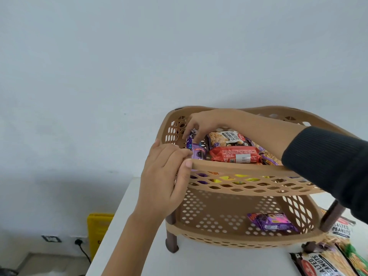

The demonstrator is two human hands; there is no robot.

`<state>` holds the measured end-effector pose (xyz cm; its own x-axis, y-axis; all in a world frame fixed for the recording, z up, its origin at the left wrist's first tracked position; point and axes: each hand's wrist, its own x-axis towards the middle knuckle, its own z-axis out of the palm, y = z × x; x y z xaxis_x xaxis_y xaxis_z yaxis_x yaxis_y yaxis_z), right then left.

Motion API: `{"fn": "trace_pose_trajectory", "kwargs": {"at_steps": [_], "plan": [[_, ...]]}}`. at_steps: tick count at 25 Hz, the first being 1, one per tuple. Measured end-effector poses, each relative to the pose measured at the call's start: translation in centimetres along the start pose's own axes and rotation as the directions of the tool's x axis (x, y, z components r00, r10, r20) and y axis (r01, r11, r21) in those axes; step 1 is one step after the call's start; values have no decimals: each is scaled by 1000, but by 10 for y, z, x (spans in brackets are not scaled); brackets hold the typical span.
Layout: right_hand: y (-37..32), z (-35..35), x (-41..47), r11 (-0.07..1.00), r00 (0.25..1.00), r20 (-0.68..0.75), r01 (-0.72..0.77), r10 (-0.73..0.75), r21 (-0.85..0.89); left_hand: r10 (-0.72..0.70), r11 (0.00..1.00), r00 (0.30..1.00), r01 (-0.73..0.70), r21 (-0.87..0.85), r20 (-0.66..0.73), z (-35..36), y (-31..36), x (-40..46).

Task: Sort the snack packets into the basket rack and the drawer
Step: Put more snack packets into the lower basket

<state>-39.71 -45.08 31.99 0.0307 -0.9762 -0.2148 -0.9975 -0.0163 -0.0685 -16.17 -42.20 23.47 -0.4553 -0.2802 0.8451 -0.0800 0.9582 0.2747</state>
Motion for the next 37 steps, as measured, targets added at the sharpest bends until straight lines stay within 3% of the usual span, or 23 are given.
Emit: {"fn": "trace_pose_trajectory", "kwargs": {"at_steps": [4, 9, 13, 16, 24, 28, 32, 35, 37], "plan": [[2, -2, -2, 999, 999, -32, 20, -18, 42, -11, 1000, 1000, 11, -6, 1, -1, 3, 1], [-9, -25, -23, 961, 999, 32, 5, -15, 275, -19, 1000, 1000, 19, 0, 1, -1, 4, 1], [-30, -8, -37, 979, 963, 246, 63, -110, 193, -17, 1000, 1000, 17, -14, -10, -1, 7, 2], [-38, 2, -37, 971, 958, 221, 142, -183, 191, -21, 1000, 1000, 21, -6, 0, -1, 7, 2], [-40, 3, -33, 960, 951, 240, 138, -197, 242, -34, 999, 999, 33, 9, 20, -2, 5, 1], [-36, -5, -49, 966, 983, 88, 136, -159, 219, -19, 1000, 1000, 18, 13, 20, -3, 4, 1], [-30, -16, -93, 919, 985, -170, 92, -27, 384, -6, 1000, 999, 6, 10, 38, -5, 5, 1], [-27, -17, -140, 863, 938, -334, 90, 94, 497, 1, 1000, 995, -2, 11, 104, -11, 5, 2], [-30, -7, -171, 812, 853, -471, 104, 224, 574, -47, 999, 993, 44, 26, 112, -14, 11, 0]]}}
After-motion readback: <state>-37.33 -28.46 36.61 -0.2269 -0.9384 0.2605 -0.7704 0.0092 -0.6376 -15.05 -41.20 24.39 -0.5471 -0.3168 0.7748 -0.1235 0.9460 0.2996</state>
